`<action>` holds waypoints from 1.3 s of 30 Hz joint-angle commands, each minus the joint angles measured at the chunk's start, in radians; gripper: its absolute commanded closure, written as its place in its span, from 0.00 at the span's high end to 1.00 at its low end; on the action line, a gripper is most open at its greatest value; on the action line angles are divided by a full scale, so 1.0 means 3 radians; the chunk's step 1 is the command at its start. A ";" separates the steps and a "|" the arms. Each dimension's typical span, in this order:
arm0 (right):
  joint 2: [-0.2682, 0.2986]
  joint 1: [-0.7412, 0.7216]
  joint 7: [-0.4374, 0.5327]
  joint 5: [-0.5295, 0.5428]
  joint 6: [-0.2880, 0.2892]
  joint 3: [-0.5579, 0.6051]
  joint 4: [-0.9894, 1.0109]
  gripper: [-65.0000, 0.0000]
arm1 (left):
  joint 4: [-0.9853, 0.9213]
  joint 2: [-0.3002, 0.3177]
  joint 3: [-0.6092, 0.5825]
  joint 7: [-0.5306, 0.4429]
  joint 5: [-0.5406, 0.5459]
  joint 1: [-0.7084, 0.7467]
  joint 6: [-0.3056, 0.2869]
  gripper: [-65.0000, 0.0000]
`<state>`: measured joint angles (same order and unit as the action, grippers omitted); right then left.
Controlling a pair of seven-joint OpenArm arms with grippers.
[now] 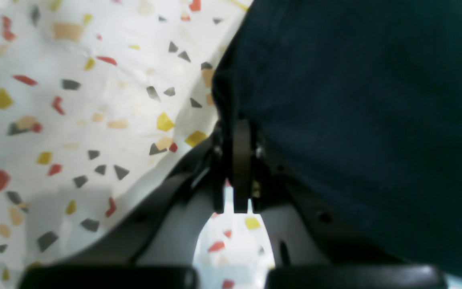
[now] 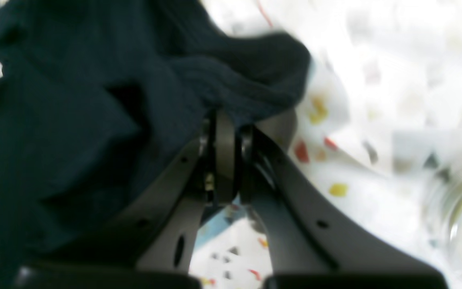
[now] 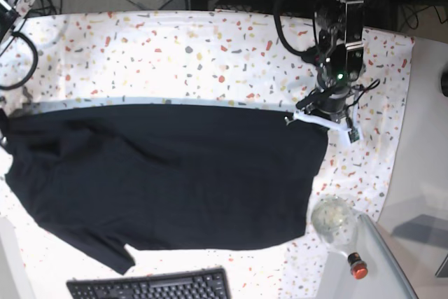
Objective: Layout the t-shirt on the table in an organized manner, then fold the t-shirt properly
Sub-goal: 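Pull the shirt edge with both grippers apart to straighten it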
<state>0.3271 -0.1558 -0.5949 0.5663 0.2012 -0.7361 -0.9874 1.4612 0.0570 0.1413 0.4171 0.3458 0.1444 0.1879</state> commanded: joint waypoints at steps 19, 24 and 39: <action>-0.0029 0.0440 -0.0311 0.0033 -0.0060 -0.0040 -0.0445 0.00 | 0.0395 0.0063 0.0304 -0.0079 -0.0020 0.0549 0.0190 0.00; -0.0126 0.0624 -0.0301 0.0033 -0.0044 -0.0040 -0.0506 0.00 | 0.0395 0.0068 0.0432 -0.0079 -0.0020 0.0728 0.0184 0.00; -0.0285 0.1223 -0.0301 0.0017 -0.0065 -0.0106 -0.1043 0.00 | 0.0620 0.0048 0.0513 -0.0079 -0.0015 0.1163 0.0195 0.00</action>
<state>0.2146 0.2115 -0.7158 0.5766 0.1905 -0.7517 -1.2808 1.6287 0.0586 0.2893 0.4229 0.3565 0.4854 0.2321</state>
